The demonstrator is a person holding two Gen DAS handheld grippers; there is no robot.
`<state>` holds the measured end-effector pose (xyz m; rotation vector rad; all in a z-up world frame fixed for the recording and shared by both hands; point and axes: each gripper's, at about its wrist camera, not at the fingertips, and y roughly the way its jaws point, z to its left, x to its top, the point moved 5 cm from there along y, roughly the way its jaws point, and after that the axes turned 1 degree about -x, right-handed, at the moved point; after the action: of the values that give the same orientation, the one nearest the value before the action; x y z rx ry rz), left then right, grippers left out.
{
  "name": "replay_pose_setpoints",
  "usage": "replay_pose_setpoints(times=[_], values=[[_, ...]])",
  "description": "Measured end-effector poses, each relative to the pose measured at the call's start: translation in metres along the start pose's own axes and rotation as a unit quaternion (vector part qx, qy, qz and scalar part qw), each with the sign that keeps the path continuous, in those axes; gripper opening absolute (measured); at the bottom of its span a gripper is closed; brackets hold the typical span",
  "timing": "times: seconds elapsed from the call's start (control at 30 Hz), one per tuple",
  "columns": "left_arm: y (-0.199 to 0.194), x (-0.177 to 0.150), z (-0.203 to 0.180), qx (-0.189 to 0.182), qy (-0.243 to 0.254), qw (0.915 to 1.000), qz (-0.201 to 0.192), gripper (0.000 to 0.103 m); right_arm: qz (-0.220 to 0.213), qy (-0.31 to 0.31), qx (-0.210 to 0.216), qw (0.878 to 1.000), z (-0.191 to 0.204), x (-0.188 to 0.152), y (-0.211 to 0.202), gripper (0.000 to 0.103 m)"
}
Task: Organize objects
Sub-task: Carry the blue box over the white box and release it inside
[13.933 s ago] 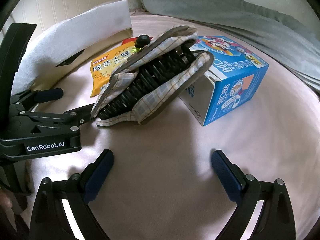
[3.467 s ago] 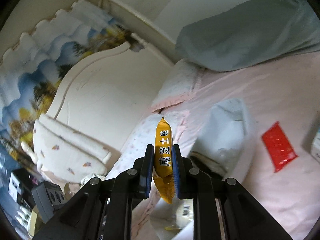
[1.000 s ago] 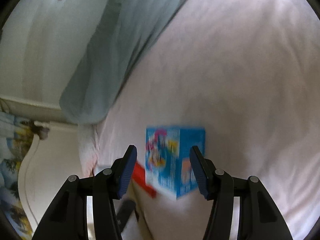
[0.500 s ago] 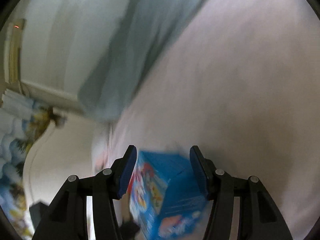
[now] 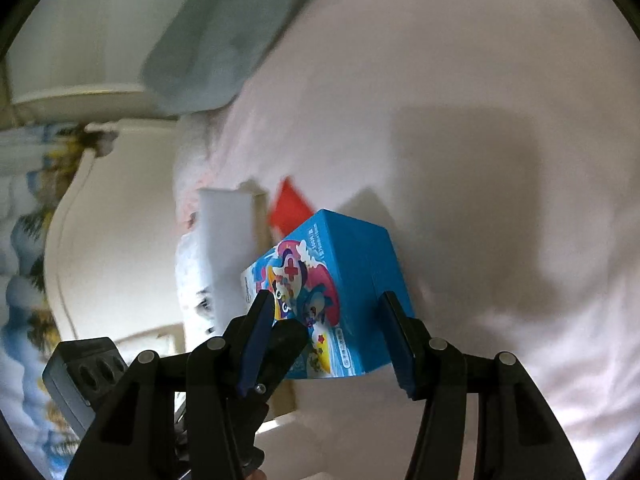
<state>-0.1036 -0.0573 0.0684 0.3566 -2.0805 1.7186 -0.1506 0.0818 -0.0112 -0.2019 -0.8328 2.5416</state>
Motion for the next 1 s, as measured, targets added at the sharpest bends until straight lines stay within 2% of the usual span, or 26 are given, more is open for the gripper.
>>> replay_pose_setpoints(times=[0.1,0.23,0.4,0.53,0.73,0.87,1.0], values=[[-0.025,0.005,0.009,0.003,0.004,0.9996,-0.027,0.069,-0.011,-0.023,0.016,1.0,0.019,-0.011,-0.017,0.055],[-0.066,0.008,0.025,0.01,-0.001,0.9961,-0.087,0.07,-0.024,-0.056,0.046,0.997,0.047,-0.028,-0.033,0.055],[-0.105,-0.004,0.069,0.023,-0.051,0.9891,-0.136,0.072,-0.03,-0.117,0.095,0.988,0.1,-0.042,-0.025,0.055],[-0.118,-0.009,0.099,0.014,-0.1,0.9838,-0.149,0.072,-0.026,-0.15,0.12,0.981,0.136,-0.057,-0.007,0.055],[-0.157,-0.021,0.157,0.001,-0.163,0.9702,-0.179,0.072,-0.004,-0.196,0.165,0.967,0.187,-0.089,0.023,0.055],[-0.162,-0.029,0.194,-0.024,-0.203,0.9623,-0.179,0.072,0.011,-0.239,0.159,0.958,0.215,-0.107,0.044,0.055],[-0.155,-0.04,0.215,-0.01,-0.228,0.9587,-0.17,0.072,0.044,-0.256,0.149,0.954,0.224,-0.115,0.079,0.055]])
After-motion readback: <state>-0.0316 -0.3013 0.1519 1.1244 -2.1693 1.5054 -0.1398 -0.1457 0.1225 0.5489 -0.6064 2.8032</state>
